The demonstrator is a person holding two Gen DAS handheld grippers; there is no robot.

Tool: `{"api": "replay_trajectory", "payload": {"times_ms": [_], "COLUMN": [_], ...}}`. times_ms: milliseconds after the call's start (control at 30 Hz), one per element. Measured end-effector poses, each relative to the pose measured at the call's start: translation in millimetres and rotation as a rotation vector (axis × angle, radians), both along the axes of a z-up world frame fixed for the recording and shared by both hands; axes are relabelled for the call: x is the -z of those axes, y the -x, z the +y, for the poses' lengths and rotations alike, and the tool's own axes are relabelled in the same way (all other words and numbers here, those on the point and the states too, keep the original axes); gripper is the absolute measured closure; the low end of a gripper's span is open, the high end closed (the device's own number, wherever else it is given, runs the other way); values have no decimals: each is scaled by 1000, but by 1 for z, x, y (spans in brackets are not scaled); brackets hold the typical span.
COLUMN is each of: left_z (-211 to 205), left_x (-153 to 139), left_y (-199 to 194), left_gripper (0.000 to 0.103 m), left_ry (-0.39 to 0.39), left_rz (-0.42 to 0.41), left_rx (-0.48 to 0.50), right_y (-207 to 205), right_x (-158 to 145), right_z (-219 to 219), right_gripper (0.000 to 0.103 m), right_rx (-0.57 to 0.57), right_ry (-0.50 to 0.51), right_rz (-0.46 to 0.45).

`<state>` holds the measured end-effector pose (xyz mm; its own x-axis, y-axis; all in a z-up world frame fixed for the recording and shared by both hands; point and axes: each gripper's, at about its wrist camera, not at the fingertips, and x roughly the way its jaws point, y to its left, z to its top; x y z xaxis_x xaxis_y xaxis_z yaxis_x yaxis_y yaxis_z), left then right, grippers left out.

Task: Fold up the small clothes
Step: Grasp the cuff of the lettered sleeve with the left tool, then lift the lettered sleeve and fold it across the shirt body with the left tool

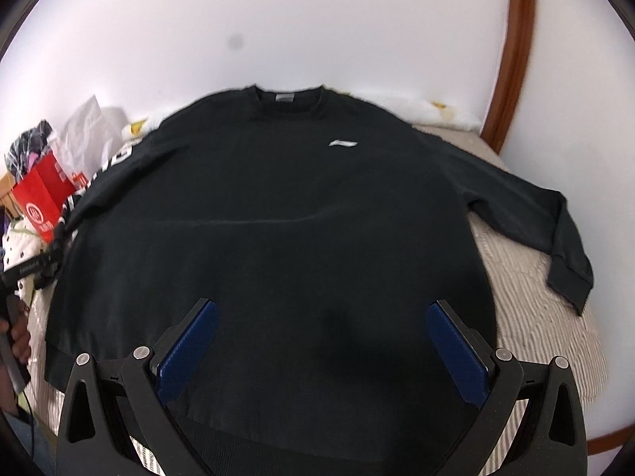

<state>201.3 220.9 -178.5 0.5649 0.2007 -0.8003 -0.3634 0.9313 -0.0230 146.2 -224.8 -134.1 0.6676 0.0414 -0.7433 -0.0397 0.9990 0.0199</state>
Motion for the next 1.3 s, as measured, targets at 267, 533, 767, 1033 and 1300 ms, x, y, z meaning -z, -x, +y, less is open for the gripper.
{"api": "replay_trajectory", "payload": {"times_ms": [267, 533, 767, 1033, 1300], "left_z": [5, -6, -94, -230, -336], "left_x": [4, -50, -109, -130, -96], "left_y": [-10, -9, -38, -79, -92], "left_gripper": [92, 92, 92, 92, 92], "left_ry": [-149, -62, -43, 6, 74], "left_rz": [25, -48, -151, -216, -157], "left_rx": [-84, -61, 117, 368, 527], "right_y": [-20, -15, 7, 26, 54], "right_x": [18, 18, 3, 2, 21], "right_z": [-2, -28, -74, -119, -177], "right_gripper": [0, 0, 0, 0, 0], "right_rx": [-4, -4, 37, 67, 145], "right_ry": [26, -12, -100, -138, -135], "right_rz": [38, 15, -57, -55, -39]}}
